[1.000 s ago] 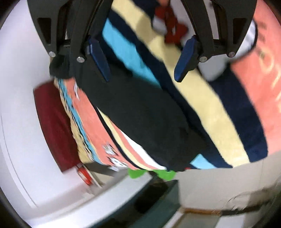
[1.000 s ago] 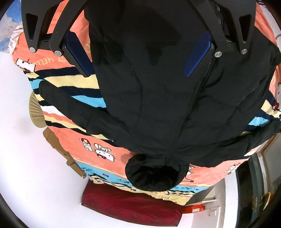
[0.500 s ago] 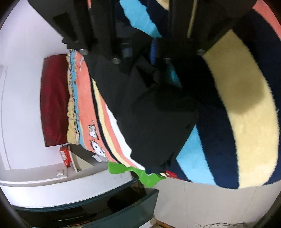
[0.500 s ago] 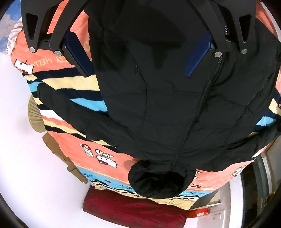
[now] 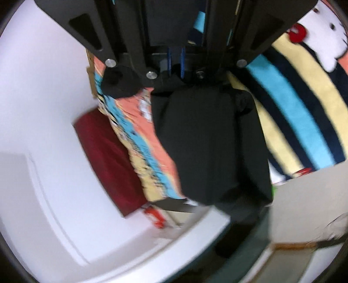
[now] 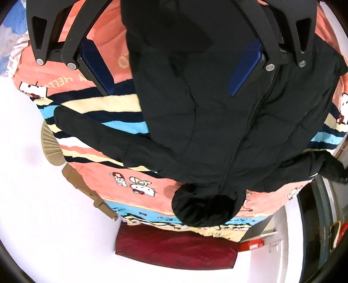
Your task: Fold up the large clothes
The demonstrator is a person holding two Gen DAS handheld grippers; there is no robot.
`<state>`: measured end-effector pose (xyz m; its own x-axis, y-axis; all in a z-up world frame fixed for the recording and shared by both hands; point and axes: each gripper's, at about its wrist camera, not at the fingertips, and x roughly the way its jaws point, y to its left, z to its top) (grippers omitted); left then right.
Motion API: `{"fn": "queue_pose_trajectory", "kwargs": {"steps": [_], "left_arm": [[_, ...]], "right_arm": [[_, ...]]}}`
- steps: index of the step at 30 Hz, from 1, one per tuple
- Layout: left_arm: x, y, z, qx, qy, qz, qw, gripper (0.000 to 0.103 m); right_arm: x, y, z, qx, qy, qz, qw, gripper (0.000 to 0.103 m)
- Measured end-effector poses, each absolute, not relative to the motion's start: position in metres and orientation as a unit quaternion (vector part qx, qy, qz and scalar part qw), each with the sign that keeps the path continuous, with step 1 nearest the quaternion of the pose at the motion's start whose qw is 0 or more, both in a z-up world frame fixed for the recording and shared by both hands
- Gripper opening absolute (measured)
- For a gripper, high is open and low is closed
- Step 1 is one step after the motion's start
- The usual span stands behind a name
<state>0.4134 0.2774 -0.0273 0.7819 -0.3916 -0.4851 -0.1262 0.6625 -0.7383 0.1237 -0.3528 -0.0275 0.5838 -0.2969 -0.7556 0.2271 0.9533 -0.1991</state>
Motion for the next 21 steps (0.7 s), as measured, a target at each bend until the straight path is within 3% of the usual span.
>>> {"fn": "queue_pose_trajectory", "kwargs": {"steps": [5, 10, 16, 21], "left_arm": [[0.409, 0.193, 0.027, -0.359, 0.308, -0.147, 0.869, 0.004], [0.413, 0.103, 0.047, -0.327, 0.321, -0.197, 0.867, 0.004], [0.424, -0.009, 0.037, -0.283, 0.361, -0.241, 0.855, 0.004], [0.427, -0.103, -0.006, -0.229, 0.419, -0.262, 0.839, 0.004]], "right_arm": [[0.105, -0.379, -0.021, -0.020, 0.414, -0.151, 0.898, 0.103], [0.089, -0.416, -0.008, 0.006, 0.388, -0.171, 0.906, 0.103], [0.075, -0.463, 0.015, 0.024, 0.352, -0.209, 0.912, 0.103], [0.064, -0.495, 0.032, 0.051, 0.320, -0.218, 0.921, 0.103]]}}
